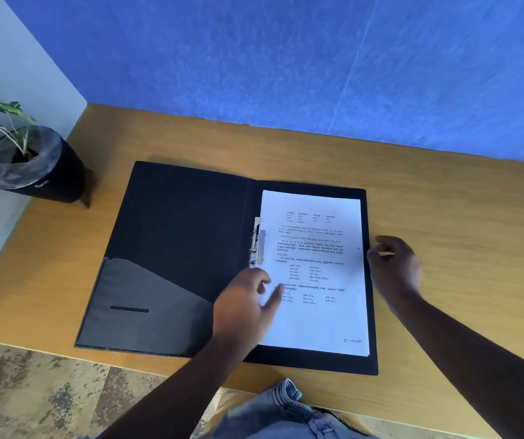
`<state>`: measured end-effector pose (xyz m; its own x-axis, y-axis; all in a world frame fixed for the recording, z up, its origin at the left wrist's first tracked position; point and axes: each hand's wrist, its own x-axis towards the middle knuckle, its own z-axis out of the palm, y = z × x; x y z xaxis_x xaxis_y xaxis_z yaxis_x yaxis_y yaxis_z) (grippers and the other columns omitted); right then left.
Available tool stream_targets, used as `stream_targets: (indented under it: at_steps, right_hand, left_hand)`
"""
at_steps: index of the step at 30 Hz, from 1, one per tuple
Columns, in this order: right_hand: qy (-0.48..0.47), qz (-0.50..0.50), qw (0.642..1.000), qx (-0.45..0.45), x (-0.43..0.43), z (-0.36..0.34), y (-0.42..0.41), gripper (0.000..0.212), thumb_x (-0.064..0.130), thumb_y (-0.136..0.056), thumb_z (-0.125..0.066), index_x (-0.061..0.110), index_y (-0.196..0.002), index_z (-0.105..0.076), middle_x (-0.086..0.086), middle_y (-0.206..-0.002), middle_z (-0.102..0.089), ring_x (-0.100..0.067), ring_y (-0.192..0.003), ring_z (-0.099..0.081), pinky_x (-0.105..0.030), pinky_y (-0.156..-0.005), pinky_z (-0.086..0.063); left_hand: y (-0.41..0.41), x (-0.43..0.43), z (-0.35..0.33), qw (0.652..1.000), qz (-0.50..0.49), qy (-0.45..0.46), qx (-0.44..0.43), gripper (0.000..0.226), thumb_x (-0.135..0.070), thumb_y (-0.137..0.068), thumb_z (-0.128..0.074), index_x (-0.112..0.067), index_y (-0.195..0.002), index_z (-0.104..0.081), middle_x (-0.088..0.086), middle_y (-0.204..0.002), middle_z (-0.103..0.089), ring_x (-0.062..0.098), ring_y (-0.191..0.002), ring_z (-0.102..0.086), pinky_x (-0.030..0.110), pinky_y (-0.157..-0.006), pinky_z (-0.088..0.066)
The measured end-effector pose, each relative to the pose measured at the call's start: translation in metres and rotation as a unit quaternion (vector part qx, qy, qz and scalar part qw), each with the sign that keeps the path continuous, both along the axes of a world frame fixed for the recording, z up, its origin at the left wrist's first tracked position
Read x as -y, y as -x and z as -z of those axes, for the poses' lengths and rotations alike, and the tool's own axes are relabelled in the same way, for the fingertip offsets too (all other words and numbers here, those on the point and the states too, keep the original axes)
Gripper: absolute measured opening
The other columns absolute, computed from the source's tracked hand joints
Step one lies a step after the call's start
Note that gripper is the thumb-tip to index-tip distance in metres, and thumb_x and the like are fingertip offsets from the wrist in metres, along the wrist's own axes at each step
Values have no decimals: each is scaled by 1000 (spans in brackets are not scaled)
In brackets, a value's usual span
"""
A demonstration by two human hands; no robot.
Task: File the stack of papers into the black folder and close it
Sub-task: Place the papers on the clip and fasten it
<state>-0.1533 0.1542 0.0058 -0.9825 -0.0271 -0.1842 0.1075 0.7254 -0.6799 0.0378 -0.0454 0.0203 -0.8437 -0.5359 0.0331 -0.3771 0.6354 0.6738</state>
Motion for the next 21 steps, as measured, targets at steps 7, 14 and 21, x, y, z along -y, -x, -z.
stream_targets:
  at_steps: [7,14,21]
  right_hand:
    - [-133,-235,960,-76,35,-13,78,41,3,-88,-51,14,-126,-62,-8,-129,-58,-26,-108,-60,-31,-81,-50]
    - [-290,-334,895,-56,59,-16,107,67,-10,-78,-47,20,-138,-51,-3,-136,-50,-26,-125,-45,-39,-85,-49]
    - [-254,-327,908,-63,58,-13,102,64,-9,-76,-47,20,-133,-55,-3,-130,-52,-26,-120,-48,-36,-82,-48]
  left_hand:
    - [45,-57,1,888,443,120,-19,43,-42,-78,-72,-16,-111,-63,2,-108,-63,22,-101,-57,40,-86,-47]
    - [71,-91,12,766,588,249,70,70,-46,-71,-76,-18,-132,-56,3,-135,-56,24,-132,-41,39,-113,-28]
    - [72,-93,12,771,583,253,45,40,-35,-75,-70,-12,-108,-69,3,-112,-62,24,-111,-51,40,-109,-31]
